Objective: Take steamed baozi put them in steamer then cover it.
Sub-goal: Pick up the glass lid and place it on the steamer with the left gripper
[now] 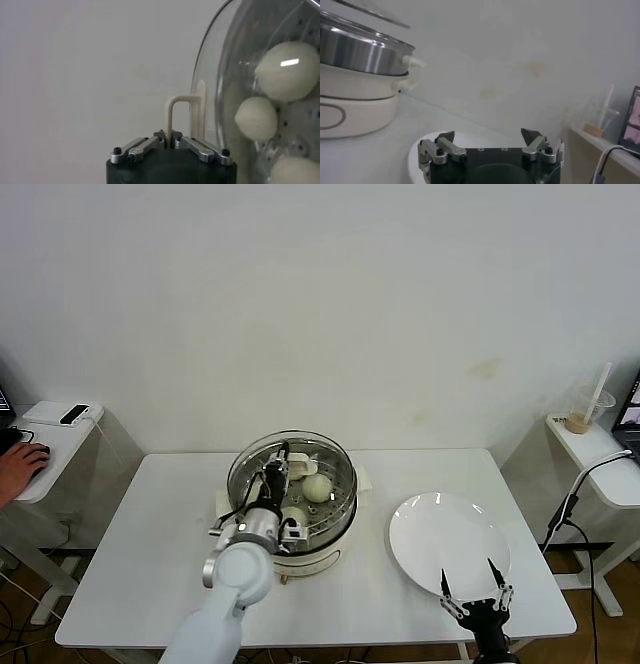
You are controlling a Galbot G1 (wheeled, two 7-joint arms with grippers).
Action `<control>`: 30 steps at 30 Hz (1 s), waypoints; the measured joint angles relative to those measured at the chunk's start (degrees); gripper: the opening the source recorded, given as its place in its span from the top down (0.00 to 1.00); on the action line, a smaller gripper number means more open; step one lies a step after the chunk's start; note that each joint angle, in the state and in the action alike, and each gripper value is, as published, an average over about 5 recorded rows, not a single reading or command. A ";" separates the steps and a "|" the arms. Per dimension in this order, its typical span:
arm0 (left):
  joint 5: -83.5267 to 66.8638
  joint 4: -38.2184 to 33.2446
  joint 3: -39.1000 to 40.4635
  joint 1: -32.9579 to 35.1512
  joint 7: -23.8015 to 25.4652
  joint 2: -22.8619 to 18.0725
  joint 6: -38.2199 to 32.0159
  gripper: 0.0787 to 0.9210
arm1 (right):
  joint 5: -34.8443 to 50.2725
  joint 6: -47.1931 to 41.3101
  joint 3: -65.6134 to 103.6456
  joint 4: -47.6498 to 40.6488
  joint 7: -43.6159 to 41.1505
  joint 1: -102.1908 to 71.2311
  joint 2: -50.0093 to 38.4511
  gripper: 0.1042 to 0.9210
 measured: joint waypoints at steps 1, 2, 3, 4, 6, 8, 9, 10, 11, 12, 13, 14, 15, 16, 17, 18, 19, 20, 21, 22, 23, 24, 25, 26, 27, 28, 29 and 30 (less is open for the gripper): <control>0.24 0.17 0.15 0.01 0.09 -0.25 0.01 0.92 | -0.02 0.00 -0.04 -0.06 0.00 0.03 0.00 0.12; 0.47 0.35 0.27 0.01 0.17 -0.47 0.01 0.92 | -0.05 0.00 -0.10 -0.12 0.00 0.05 0.01 0.12; 0.70 0.53 0.35 0.02 0.23 -0.66 -0.01 0.92 | -0.09 0.00 -0.17 -0.15 0.00 0.06 0.02 0.12; 0.90 0.70 0.39 0.03 0.28 -0.82 -0.03 0.92 | -0.14 0.00 -0.22 -0.18 0.00 0.06 0.02 0.12; 1.22 0.99 0.38 0.04 0.36 -1.03 -0.07 0.92 | -0.22 0.00 -0.26 -0.19 0.00 0.05 0.02 0.12; 1.44 1.14 0.33 0.09 0.41 -1.21 -0.10 0.92 | -0.27 0.00 -0.25 -0.20 0.00 0.03 0.01 0.12; 1.54 1.20 0.30 0.14 0.43 -1.31 -0.11 0.92 | -0.28 0.00 -0.25 -0.20 0.00 0.02 0.00 0.12; 1.64 1.26 0.25 0.21 0.44 -1.41 -0.13 0.92 | -0.29 0.00 -0.26 -0.20 0.00 0.00 0.00 0.12; 1.72 1.33 0.18 0.27 0.45 -1.52 -0.15 0.92 | -0.31 0.00 -0.28 -0.20 0.00 -0.02 -0.01 0.12; 1.80 1.43 0.11 0.34 0.46 -1.61 -0.17 0.92 | -0.34 0.00 -0.30 -0.20 0.00 -0.05 -0.01 0.12; 1.87 1.54 0.03 0.39 0.47 -1.68 -0.18 0.92 | -0.38 0.00 -0.34 -0.20 0.00 -0.07 -0.02 0.12; 1.92 1.67 -0.03 0.43 0.49 -1.75 -0.20 0.92 | -0.43 0.00 -0.38 -0.20 0.00 -0.09 -0.03 0.12; 1.97 1.80 -0.08 0.45 0.51 -1.81 -0.22 0.92 | -0.48 0.00 -0.42 -0.20 0.00 -0.10 -0.03 0.12; 2.01 1.94 -0.13 0.44 0.53 -1.88 -0.24 0.92 | -0.52 0.00 -0.47 -0.20 0.00 -0.10 -0.04 0.12; 2.05 2.08 -0.17 0.40 0.54 -1.96 -0.27 0.92 | -0.56 0.00 -0.52 -0.20 0.00 -0.11 -0.04 0.12; 2.09 2.23 -0.21 0.34 0.55 -2.03 -0.29 0.92 | -0.59 -0.01 -0.56 -0.19 0.00 -0.12 -0.04 0.12; 2.12 2.38 -0.26 0.26 0.55 -2.10 -0.32 0.92 | -0.61 -0.01 -0.60 -0.17 0.00 -0.14 -0.05 0.12; 2.15 2.53 -0.31 0.15 0.55 -2.16 -0.34 0.92 | -0.63 -0.01 -0.62 -0.15 -0.01 -0.17 -0.07 0.12; 2.15 2.68 -0.36 0.04 0.55 -2.19 -0.35 0.92 | -0.65 -0.02 -0.62 -0.14 -0.01 -0.19 -0.08 0.12; 2.14 2.83 -0.41 -0.08 0.55 -2.23 -0.36 0.92 | -0.67 -0.02 -0.61 -0.13 -0.02 -0.21 -0.11 0.12; 2.13 2.97 -0.47 -0.18 0.56 -2.27 -0.37 0.92 | -0.69 -0.02 -0.58 -0.12 -0.03 -0.23 -0.13 0.12; 2.11 3.08 -0.53 -0.25 0.57 -2.31 -0.37 0.92 | -0.71 -0.02 -0.56 -0.12 -0.05 -0.24 -0.14 0.12; 2.09 3.18 -0.59 -0.30 0.57 -2.37 -0.37 0.92 | -0.74 -0.02 -0.55 -0.12 -0.07 -0.25 -0.16 0.12; 2.07 3.23 -0.66 -0.31 0.58 -2.44 -0.37 0.92 | -0.76 -0.02 -0.54 -0.12 -0.08 -0.26 -0.18 0.12; 2.04 3.26 -0.71 -0.28 0.57 -2.50 -0.37 0.92 | -0.78 -0.02 -0.56 -0.11 -0.11 -0.26 -0.19 0.12; 2.01 3.25 -0.74 -0.22 0.54 -2.55 -0.36 0.92 | -0.80 -0.02 -0.58 -0.11 -0.13 -0.26 -0.20 0.12; 1.95 3.20 -0.77 -0.12 0.47 -2.59 -0.34 0.92 | -0.82 -0.02 -0.62 -0.10 -0.15 -0.26 -0.22 0.12; 1.90 3.13 -0.77 0.00 0.39 -2.61 -0.30 0.92 | -0.84 -0.02 -0.66 -0.10 -0.17 -0.26 -0.24 0.12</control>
